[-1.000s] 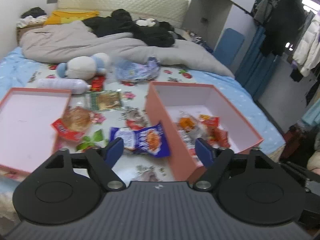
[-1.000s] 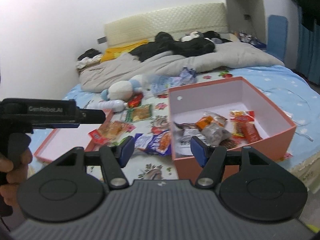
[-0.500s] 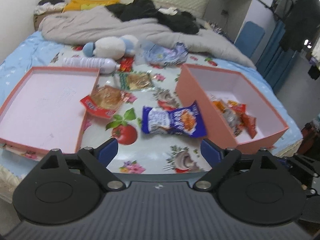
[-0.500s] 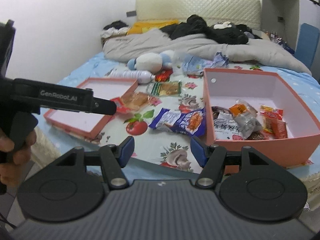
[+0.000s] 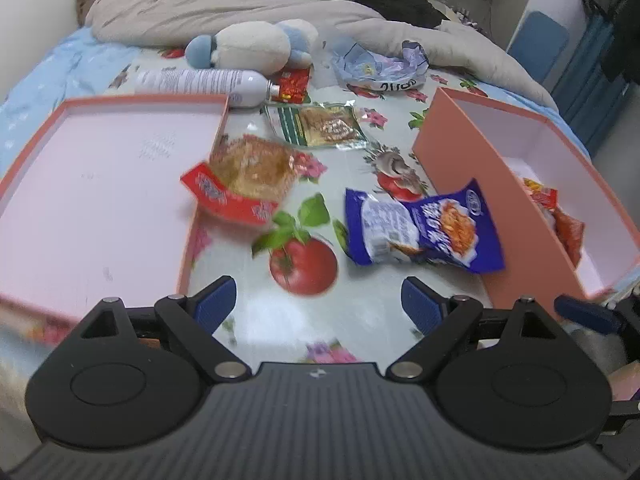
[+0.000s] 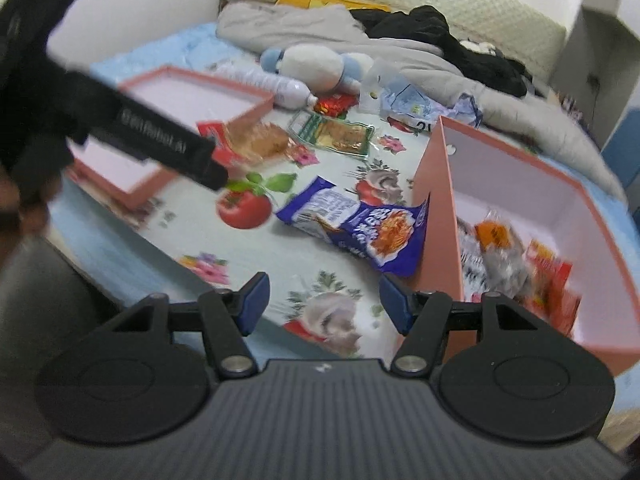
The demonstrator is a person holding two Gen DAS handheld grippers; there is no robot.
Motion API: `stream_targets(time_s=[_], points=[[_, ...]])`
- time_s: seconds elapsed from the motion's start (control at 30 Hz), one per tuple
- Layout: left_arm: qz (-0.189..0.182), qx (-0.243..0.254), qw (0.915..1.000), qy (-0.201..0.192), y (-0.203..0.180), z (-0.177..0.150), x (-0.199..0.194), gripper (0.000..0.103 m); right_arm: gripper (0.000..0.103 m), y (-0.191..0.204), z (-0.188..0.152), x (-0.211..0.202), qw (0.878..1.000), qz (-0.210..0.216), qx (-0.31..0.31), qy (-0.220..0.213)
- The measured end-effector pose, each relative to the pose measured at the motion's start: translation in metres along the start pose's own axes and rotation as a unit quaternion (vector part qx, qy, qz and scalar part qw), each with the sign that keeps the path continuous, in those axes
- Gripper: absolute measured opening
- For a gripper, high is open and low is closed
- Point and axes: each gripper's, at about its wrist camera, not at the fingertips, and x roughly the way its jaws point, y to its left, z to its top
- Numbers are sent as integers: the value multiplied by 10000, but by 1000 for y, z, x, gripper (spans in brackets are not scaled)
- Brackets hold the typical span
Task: Organize snacks
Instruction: 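Move both tools back over the snacks on the sheet, then grasp a clear jerky bag with left tool while right tool grasps a blue snack bag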
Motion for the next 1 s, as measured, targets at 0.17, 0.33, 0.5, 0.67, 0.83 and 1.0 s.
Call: stream_targets(time_s=[0.17, 0.33, 0.5, 0.67, 0.83, 1.0], points=[[-44, 148, 9998, -85, 6, 29, 27, 92, 63, 0, 9, 36, 9999, -71, -72, -35], [-139, 445, 9988, -142, 4, 63, 65, 92, 64, -11, 22, 67, 9979, 91, 594, -230], [0, 762, 9971, -2, 1, 89, 117, 92, 78, -21, 32, 101, 9927, 194, 1183, -122], [185, 963, 9945, 368, 6, 104, 168, 92, 83, -25, 41, 125, 9899, 433, 1349, 70], [322, 1076, 9915, 656, 13, 111, 196, 91, 83, -29, 45, 142, 9898, 279, 1378, 216], [372, 1093, 9879, 1036, 23, 106, 213, 87, 83, -36, 39, 164, 9857, 469, 1505, 593]])
